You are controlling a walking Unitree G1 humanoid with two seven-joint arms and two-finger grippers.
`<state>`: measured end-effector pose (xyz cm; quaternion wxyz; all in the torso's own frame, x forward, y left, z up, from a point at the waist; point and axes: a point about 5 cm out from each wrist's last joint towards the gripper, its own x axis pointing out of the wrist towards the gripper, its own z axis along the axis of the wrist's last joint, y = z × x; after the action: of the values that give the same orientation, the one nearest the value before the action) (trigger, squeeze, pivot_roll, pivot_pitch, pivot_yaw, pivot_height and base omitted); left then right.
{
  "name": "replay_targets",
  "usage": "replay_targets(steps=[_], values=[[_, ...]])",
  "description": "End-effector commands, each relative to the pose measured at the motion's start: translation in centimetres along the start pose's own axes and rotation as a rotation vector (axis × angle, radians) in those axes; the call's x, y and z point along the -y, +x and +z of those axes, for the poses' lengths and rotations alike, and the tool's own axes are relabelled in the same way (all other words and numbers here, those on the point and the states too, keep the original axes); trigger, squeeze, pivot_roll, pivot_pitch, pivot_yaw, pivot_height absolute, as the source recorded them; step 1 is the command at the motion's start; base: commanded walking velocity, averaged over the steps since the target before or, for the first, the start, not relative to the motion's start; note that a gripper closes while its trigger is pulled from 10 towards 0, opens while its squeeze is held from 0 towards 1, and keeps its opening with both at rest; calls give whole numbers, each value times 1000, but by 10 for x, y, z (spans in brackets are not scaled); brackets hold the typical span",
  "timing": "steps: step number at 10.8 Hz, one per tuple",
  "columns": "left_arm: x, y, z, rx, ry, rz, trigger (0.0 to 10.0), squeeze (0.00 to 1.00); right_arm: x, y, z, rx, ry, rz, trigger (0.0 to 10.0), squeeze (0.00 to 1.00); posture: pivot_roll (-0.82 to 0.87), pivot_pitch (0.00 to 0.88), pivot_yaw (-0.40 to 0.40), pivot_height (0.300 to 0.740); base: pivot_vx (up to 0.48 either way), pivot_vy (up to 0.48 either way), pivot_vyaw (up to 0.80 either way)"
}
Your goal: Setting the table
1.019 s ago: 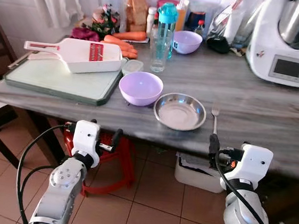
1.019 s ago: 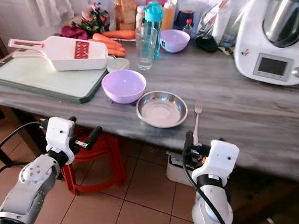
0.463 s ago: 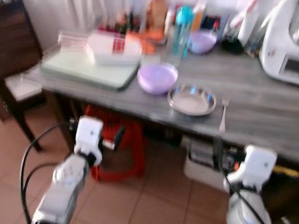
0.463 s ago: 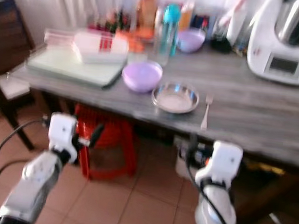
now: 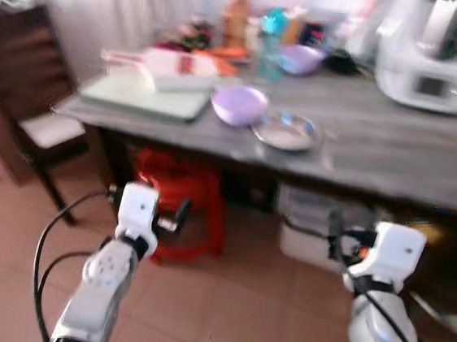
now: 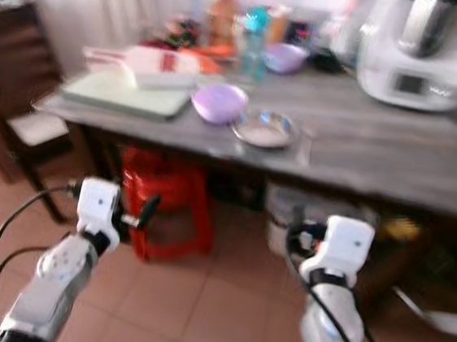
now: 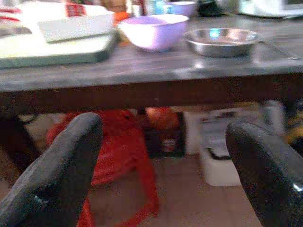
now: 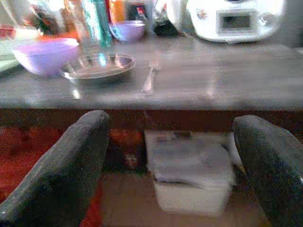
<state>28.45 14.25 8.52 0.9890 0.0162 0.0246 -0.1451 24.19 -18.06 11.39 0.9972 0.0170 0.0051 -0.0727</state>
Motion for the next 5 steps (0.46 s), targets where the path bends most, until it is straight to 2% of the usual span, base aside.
replay_targets(steps=[1,5], values=[[-2,0,1,11,12,-20,10000,0,-6,2,6,28,7,13,10000,0,9,0,40,740,0,0,0],[-1,1,7,47,1,-73,10000,0,-5,0,6,38,13,9,10000,0,4,0,44,740,0,0,0]])
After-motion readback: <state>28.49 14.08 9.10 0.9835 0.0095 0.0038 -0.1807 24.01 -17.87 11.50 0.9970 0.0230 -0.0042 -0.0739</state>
